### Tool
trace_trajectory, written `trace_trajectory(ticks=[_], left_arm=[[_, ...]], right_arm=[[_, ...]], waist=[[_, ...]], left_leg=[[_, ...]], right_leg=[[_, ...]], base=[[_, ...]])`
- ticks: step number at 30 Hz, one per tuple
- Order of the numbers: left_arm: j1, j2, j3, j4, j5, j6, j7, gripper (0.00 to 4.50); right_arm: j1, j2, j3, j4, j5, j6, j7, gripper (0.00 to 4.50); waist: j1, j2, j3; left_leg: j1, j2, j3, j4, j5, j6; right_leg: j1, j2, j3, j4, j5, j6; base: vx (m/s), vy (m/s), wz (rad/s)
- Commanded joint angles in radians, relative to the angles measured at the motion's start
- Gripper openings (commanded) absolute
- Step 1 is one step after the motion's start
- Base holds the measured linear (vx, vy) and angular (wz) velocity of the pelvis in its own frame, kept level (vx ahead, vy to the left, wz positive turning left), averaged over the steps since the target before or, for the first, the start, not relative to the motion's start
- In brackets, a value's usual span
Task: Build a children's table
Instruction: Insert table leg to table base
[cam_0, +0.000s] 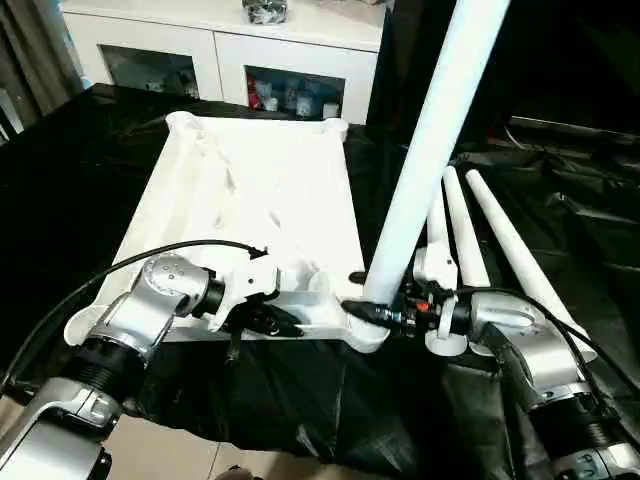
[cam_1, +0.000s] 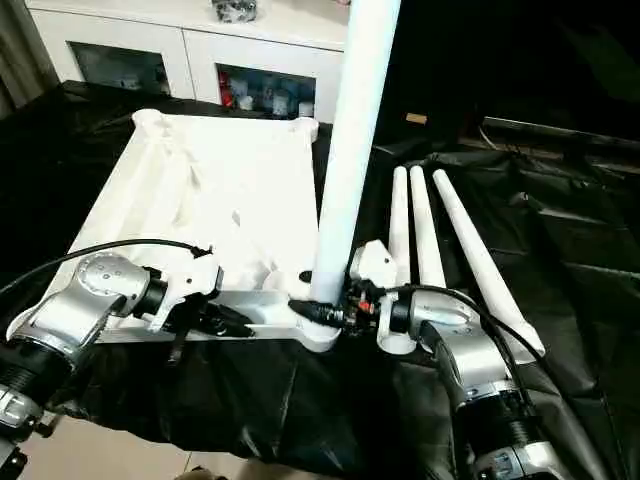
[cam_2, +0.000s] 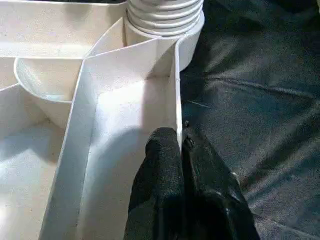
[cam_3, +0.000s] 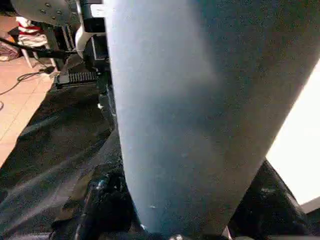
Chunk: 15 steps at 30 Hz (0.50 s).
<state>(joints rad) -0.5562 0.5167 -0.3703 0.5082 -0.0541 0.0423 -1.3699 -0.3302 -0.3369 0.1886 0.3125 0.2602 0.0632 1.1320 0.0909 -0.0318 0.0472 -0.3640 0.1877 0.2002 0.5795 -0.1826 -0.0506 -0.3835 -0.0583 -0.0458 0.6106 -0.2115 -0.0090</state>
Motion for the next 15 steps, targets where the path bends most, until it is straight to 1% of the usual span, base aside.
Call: trace_trajectory(ticks=[1,3,5,6,7,8,9,10,11,12,13,14,15], left_arm=[[-0.022,-0.008,-0.009,-0.005,-0.002,-0.019,-0.018,0.00],[-0.020,-0.013,-0.003,-0.011,-0.005,-0.016,-0.018,0.00],[-0.020,-0.024,0.005,-0.014,-0.007,-0.007,0.001,0.00],[-0.021,-0.030,0.007,-0.013,-0.004,-0.004,0.016,0.00],[-0.024,-0.043,0.010,-0.008,0.008,0.001,0.051,0.00],[-0.025,-0.048,0.011,-0.007,0.012,0.001,0.063,0.00],[-0.031,-0.072,0.018,0.001,0.028,0.024,0.128,0.00],[-0.036,-0.086,0.023,0.006,0.036,0.040,0.165,0.00],[-0.043,-0.126,0.044,0.004,0.031,0.079,0.236,0.00],[-0.047,-0.160,0.059,-0.004,0.027,0.119,0.293,0.00],[-0.048,-0.169,0.059,-0.008,0.029,0.126,0.308,0.00],[-0.050,-0.196,0.060,-0.016,0.048,0.151,0.367,0.00],[-0.052,-0.216,0.060,-0.022,0.063,0.169,0.412,0.00]], right_arm=[[0.054,-0.010,0.089,0.067,-0.073,0.041,0.037,1.89],[0.055,-0.010,0.090,0.068,-0.070,0.037,0.027,1.89],[0.051,0.004,0.073,0.083,-0.066,0.035,-0.007,1.89],[0.044,0.015,0.062,0.097,-0.069,0.030,-0.035,1.89],[0.026,0.038,0.038,0.133,-0.079,0.016,-0.101,1.89],[0.020,0.044,0.031,0.145,-0.082,0.010,-0.121,1.89],[-0.009,0.072,-0.001,0.197,-0.098,-0.001,-0.219,1.89],[-0.024,0.086,-0.017,0.224,-0.105,-0.005,-0.269,1.89],[-0.058,0.115,-0.051,0.275,-0.108,-0.004,-0.365,1.89],[-0.084,0.138,-0.079,0.314,-0.105,0.000,-0.437,1.89],[-0.092,0.145,-0.085,0.325,-0.105,0.001,-0.457,1.89],[-0.112,0.160,-0.100,0.357,-0.108,0.001,-0.517,1.89],[-0.125,0.170,-0.107,0.379,-0.111,0.001,-0.555,1.89]], waist=[[-0.001,0.008,-0.032],[-0.001,0.008,-0.030],[-0.001,0.008,-0.029],[-0.002,0.008,-0.028],[-0.004,0.009,-0.024],[-0.004,0.009,-0.024],[-0.012,0.007,-0.017],[-0.012,0.007,-0.015],[-0.015,0.010,-0.016],[-0.022,0.004,-0.012],[-0.023,0.005,-0.012],[-0.023,0.008,-0.013],[-0.032,0.004,-0.011]], left_leg=[[0.023,0.057,-0.029,-0.081,-0.285,0.000],[0.023,0.058,-0.029,-0.082,-0.289,-0.001],[0.023,0.058,-0.030,-0.083,-0.293,-0.003],[0.024,0.058,-0.031,-0.085,-0.303,-0.006],[0.026,0.058,-0.032,-0.087,-0.337,-0.016],[0.026,0.058,-0.032,-0.087,-0.337,-0.016],[0.031,0.056,-0.037,-0.089,-0.400,-0.044],[0.033,0.055,-0.041,-0.091,-0.417,-0.050],[0.033,0.057,-0.047,-0.093,-0.431,-0.063],[0.029,0.056,-0.052,-0.097,-0.445,-0.071],[0.030,0.056,-0.054,-0.096,-0.458,-0.075],[0.033,0.054,-0.055,-0.096,-0.468,-0.076],[0.032,0.053,-0.057,-0.097,-0.473,-0.069]], right_leg=[[0.021,-0.092,0.052,-0.079,-0.222,-0.208],[0.021,-0.092,0.052,-0.081,-0.234,-0.207],[0.020,-0.093,0.052,-0.083,-0.244,-0.205],[0.019,-0.093,0.052,-0.084,-0.260,-0.202],[0.014,-0.095,0.054,-0.091,-0.313,-0.194],[0.014,-0.095,0.054,-0.091,-0.313,-0.194],[0.007,-0.099,0.053,-0.099,-0.433,-0.179],[0.008,-0.101,0.051,-0.103,-0.479,-0.167],[0.008,-0.106,0.051,-0.107,-0.529,-0.149],[0.010,-0.104,0.047,-0.110,-0.559,-0.137],[0.009,-0.104,0.044,-0.109,-0.576,-0.130],[0.007,-0.104,0.044,-0.112,-0.583,-0.125],[0.006,-0.103,0.044,-0.117,-0.568,-0.125]], base=[[0.000,0.000,0.00],[0.000,0.000,0.00],[0.000,0.000,0.00],[0.000,0.000,0.00],[0.000,0.000,0.00],[0.000,0.000,0.00],[0.000,0.000,0.00],[0.000,0.000,0.00],[-0.055,0.001,-0.08],[-0.060,0.016,-0.15],[-0.060,0.016,-0.15],[-0.063,0.026,-0.15],[0.000,0.000,0.00]])
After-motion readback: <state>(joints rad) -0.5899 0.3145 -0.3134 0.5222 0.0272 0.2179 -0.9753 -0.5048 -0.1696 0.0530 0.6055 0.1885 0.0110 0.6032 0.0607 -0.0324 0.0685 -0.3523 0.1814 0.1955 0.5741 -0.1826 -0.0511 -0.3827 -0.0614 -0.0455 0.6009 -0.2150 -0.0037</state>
